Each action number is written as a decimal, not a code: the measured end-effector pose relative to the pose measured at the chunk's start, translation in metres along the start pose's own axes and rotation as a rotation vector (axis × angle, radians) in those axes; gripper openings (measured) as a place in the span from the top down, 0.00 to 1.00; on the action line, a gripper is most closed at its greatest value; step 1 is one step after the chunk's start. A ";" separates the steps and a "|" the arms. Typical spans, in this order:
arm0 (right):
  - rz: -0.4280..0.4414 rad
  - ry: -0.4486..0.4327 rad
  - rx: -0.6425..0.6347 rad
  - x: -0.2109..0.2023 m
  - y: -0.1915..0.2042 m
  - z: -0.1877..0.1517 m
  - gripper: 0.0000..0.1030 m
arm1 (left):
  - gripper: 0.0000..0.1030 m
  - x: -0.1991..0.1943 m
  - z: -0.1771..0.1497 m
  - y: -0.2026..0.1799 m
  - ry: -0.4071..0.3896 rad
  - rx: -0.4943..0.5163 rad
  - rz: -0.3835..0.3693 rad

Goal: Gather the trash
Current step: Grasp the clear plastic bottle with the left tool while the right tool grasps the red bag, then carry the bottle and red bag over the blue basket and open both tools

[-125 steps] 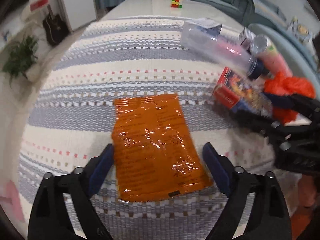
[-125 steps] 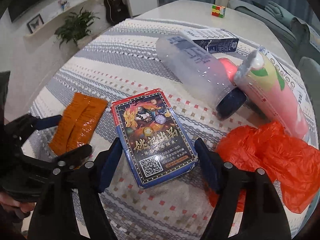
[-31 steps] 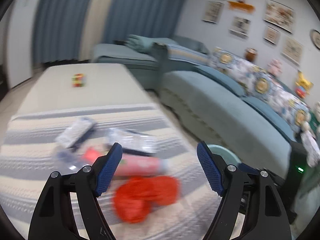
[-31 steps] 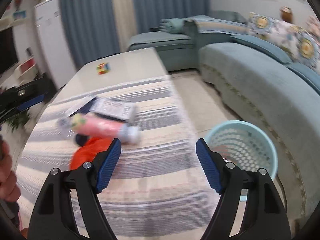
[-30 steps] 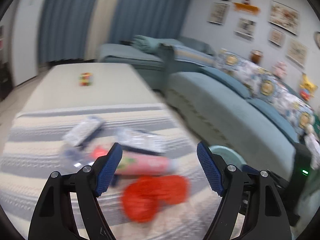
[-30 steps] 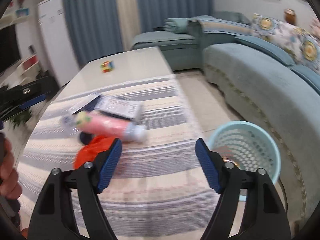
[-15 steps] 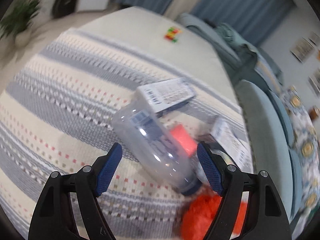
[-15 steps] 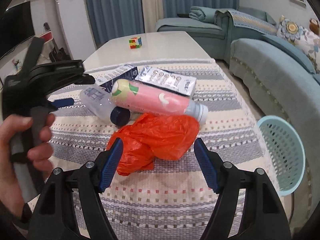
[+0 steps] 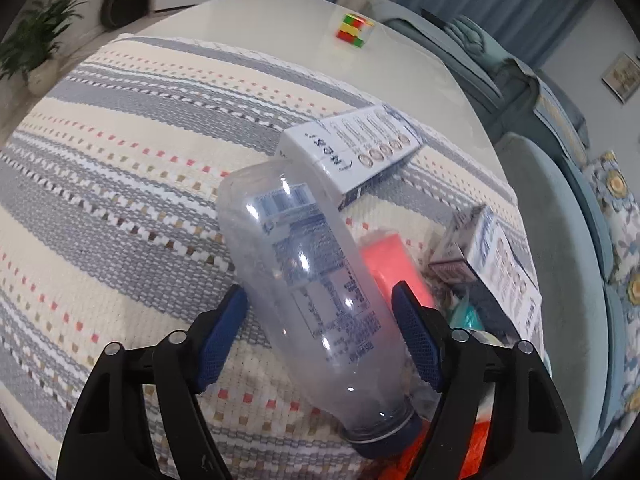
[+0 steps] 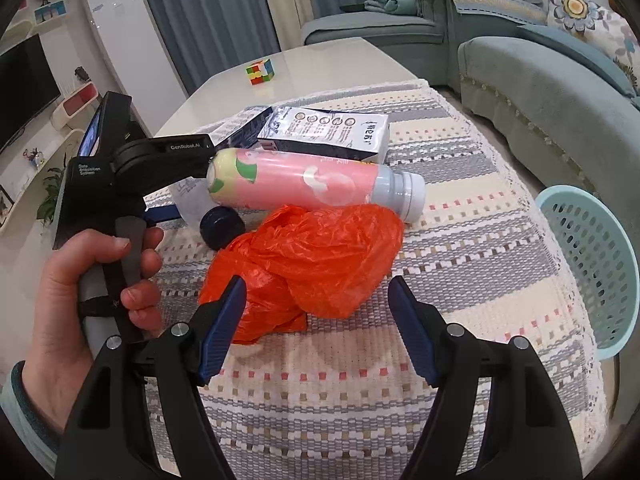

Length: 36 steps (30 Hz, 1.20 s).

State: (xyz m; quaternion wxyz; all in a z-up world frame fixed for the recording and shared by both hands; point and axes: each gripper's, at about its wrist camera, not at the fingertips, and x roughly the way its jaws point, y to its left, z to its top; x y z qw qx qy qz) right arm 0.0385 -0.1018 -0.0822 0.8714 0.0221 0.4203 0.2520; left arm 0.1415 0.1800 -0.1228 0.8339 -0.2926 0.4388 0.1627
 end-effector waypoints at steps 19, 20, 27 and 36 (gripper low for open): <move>0.106 0.172 -0.009 0.054 0.028 0.011 0.41 | 0.37 -0.059 -0.058 0.050 0.034 0.351 -0.055; 0.115 0.167 -0.025 0.053 0.032 0.011 0.44 | 0.37 -0.061 -0.061 0.052 0.032 0.353 -0.057; 0.084 0.107 -0.117 0.038 0.046 0.008 0.64 | 0.40 -0.078 -0.077 0.047 -0.014 0.367 -0.112; 0.074 -0.022 -0.068 -0.017 0.022 0.020 0.65 | 0.43 -0.129 -0.080 0.015 -0.115 0.427 -0.209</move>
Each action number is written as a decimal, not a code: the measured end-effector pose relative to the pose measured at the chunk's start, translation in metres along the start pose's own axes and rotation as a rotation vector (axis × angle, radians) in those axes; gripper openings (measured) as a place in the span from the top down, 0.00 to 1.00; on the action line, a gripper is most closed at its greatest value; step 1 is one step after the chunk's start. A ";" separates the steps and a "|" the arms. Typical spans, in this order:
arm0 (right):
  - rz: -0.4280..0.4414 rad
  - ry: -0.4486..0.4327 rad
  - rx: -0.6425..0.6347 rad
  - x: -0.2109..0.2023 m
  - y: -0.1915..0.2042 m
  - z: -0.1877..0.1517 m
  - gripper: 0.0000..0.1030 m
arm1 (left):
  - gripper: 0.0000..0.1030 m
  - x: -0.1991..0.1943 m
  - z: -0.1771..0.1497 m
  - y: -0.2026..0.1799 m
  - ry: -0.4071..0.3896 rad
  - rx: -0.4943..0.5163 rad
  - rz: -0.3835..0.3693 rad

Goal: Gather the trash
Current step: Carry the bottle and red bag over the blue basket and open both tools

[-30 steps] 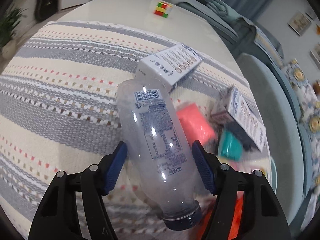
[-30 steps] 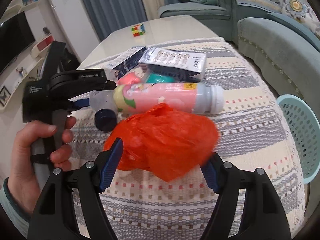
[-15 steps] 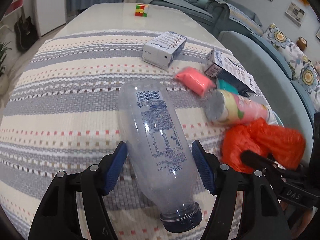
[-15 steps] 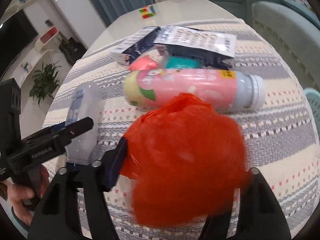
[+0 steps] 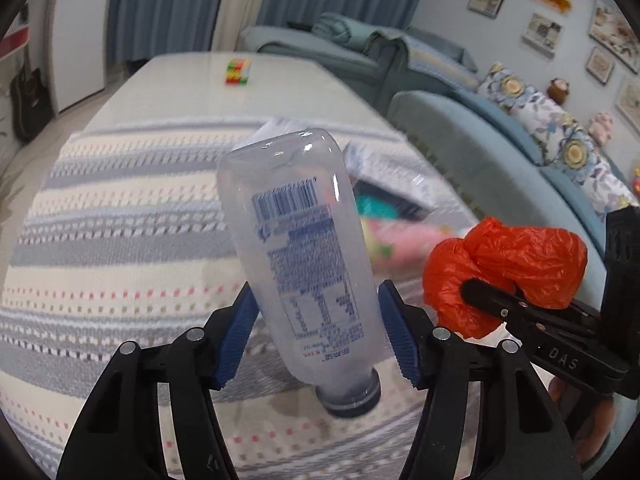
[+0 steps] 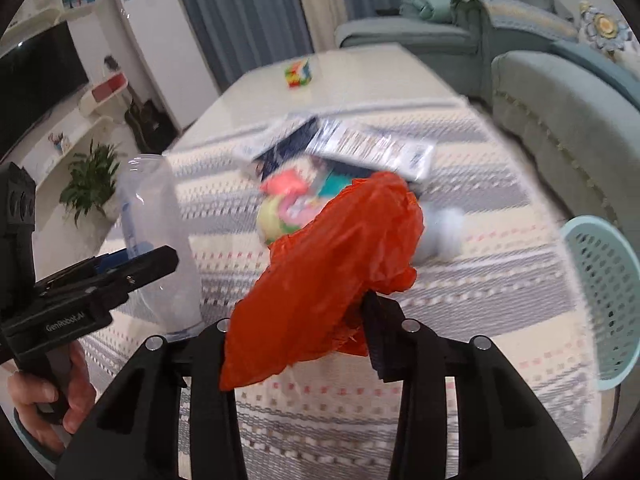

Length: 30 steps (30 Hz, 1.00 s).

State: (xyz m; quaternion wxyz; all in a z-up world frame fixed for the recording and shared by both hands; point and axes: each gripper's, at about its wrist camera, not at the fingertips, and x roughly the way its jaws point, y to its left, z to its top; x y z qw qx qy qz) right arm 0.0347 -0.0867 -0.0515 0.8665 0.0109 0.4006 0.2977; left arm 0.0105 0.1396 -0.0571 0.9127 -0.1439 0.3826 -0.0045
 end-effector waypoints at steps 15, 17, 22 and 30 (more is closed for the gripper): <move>-0.294 -0.227 0.107 -0.115 -0.126 0.027 0.65 | 0.43 -0.021 0.065 -0.159 -0.166 0.156 -0.195; -0.325 -0.237 0.133 -0.122 -0.146 0.023 0.65 | 0.43 -0.010 0.065 -0.184 -0.143 0.176 -0.213; -0.385 -0.234 0.229 -0.130 -0.203 0.009 0.65 | 0.43 0.026 0.069 -0.230 -0.092 0.227 -0.240; -0.463 -0.193 0.341 -0.126 -0.271 -0.023 0.65 | 0.43 0.084 0.073 -0.289 -0.012 0.325 -0.253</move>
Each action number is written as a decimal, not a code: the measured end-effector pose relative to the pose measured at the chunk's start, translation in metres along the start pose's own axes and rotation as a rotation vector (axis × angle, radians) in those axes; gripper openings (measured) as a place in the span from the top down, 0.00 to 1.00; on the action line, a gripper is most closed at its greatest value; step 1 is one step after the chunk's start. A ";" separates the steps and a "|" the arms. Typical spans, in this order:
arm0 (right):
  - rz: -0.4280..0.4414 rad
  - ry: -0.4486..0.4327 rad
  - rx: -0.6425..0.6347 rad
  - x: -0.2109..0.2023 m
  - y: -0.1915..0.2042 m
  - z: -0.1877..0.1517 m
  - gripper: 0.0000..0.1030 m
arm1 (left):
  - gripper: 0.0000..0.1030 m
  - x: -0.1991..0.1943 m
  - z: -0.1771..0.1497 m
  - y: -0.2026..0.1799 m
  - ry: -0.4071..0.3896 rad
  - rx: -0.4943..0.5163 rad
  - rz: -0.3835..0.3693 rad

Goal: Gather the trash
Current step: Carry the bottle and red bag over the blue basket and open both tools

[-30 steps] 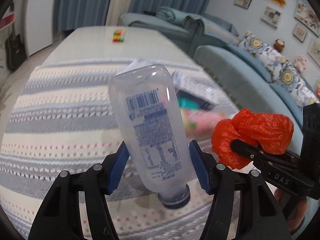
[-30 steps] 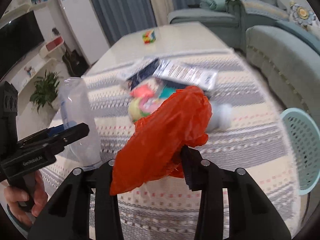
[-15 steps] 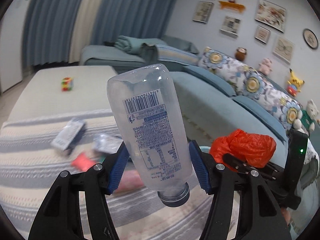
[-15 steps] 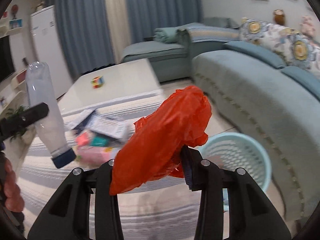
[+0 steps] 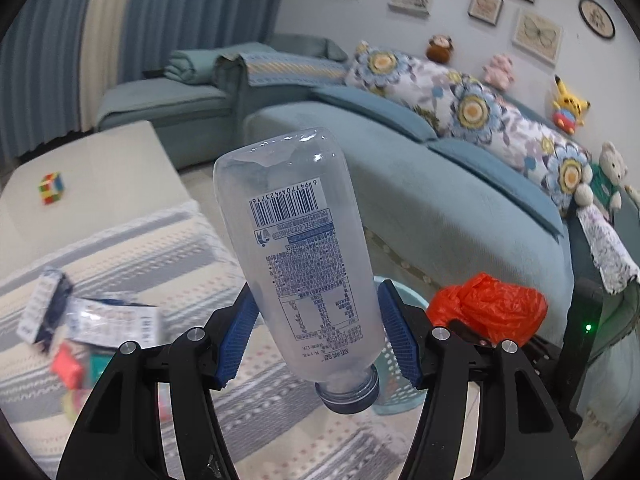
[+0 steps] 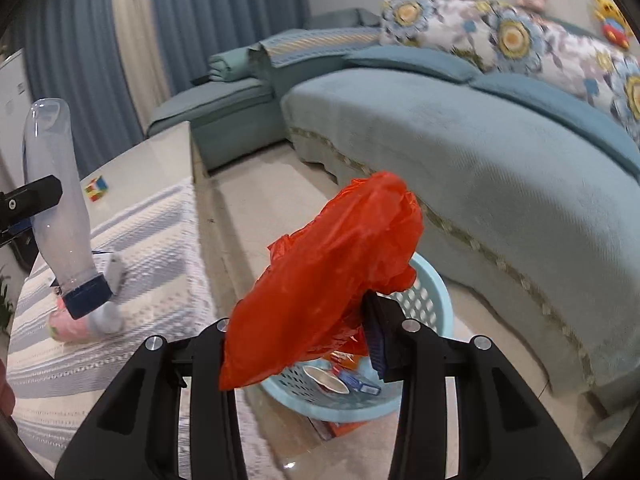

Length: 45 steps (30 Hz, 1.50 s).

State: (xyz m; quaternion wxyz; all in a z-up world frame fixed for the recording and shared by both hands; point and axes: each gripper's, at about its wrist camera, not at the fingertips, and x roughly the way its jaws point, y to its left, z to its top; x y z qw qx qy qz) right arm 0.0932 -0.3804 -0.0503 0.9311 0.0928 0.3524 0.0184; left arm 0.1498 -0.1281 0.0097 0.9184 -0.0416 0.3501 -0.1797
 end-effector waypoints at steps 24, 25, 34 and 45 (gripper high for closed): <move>-0.070 0.171 0.123 0.080 -0.052 -0.045 0.36 | 0.24 0.108 -0.032 -0.032 0.183 0.063 -0.074; -0.067 0.172 0.123 0.079 -0.052 -0.046 0.36 | 0.24 0.106 -0.032 -0.032 0.182 0.063 -0.077; -0.048 0.183 0.084 0.072 -0.038 -0.047 0.36 | 0.24 0.091 -0.030 -0.020 0.162 0.025 -0.100; 0.039 0.100 -0.035 0.032 0.024 -0.027 0.36 | 0.24 0.014 -0.013 0.027 0.031 -0.066 -0.080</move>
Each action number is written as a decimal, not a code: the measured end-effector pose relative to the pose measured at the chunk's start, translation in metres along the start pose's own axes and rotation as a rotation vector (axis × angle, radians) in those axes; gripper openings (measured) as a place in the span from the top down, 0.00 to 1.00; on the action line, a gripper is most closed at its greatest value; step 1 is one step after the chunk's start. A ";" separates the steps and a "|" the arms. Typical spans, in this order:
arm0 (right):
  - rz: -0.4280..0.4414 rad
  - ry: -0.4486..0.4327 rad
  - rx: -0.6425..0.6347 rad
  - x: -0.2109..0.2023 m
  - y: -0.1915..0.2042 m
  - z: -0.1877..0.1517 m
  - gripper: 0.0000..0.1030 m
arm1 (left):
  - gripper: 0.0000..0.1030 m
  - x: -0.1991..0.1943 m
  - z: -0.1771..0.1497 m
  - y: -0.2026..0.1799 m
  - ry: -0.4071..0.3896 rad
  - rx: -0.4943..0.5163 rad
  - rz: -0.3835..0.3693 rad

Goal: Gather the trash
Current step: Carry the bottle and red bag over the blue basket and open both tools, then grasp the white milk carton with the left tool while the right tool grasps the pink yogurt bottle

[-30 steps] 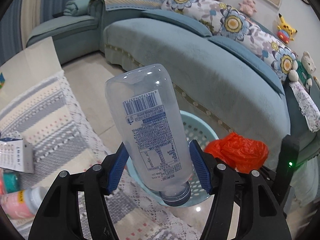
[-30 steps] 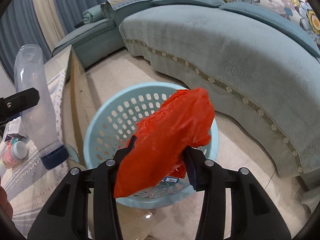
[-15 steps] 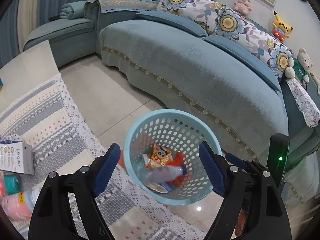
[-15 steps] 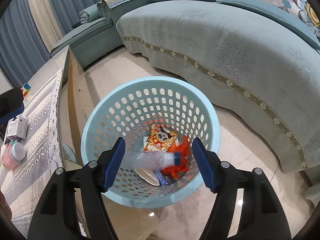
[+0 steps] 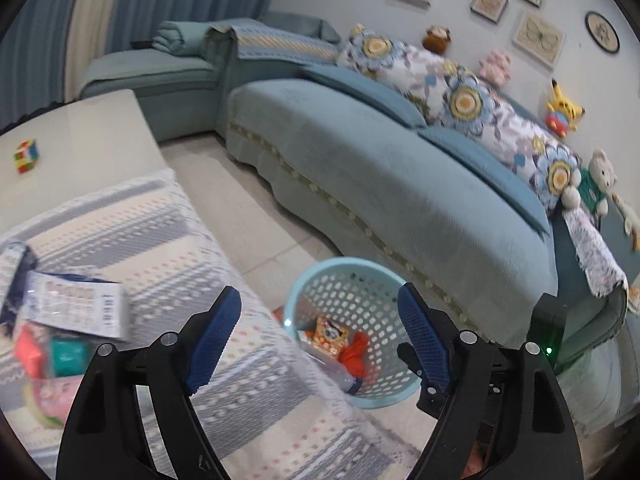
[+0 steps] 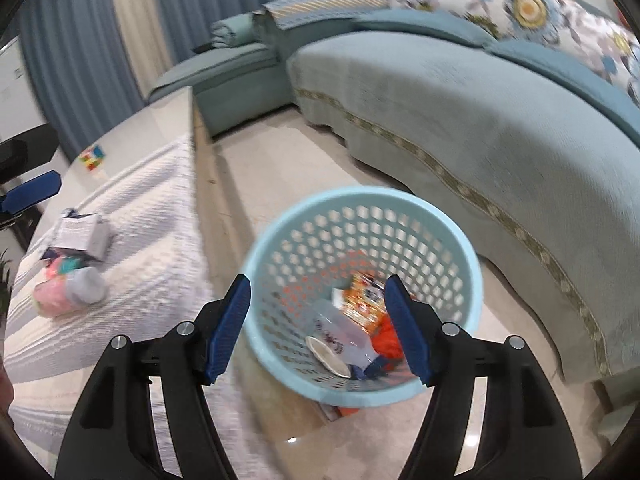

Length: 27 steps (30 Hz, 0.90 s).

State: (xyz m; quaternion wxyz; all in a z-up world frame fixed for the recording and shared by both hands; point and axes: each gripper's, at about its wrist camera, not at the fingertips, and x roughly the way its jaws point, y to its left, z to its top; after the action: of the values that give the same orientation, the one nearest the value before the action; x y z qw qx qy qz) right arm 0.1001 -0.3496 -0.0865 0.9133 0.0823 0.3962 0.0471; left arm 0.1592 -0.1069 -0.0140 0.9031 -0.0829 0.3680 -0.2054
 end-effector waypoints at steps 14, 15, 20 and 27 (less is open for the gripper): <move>0.173 -0.060 -0.223 -0.010 0.144 -0.013 0.36 | 0.17 -0.096 -0.036 0.129 -0.114 -0.161 0.216; 0.178 -0.062 -0.234 -0.009 0.152 -0.012 0.36 | 0.17 -0.098 -0.041 0.142 -0.109 -0.188 0.222; 0.188 -0.057 -0.265 0.000 0.173 -0.009 0.36 | 0.17 -0.093 -0.059 0.190 -0.067 -0.265 0.226; 0.195 -0.042 -0.289 0.010 0.179 -0.015 0.44 | 0.19 -0.069 -0.082 0.223 -0.003 -0.322 0.181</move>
State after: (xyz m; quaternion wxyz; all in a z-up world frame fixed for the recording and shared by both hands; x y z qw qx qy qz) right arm 0.0921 -0.1704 -0.0706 0.9148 -0.0108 0.3561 0.1900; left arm 0.1268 0.1239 -0.0960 0.8935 -0.1933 0.4007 -0.0618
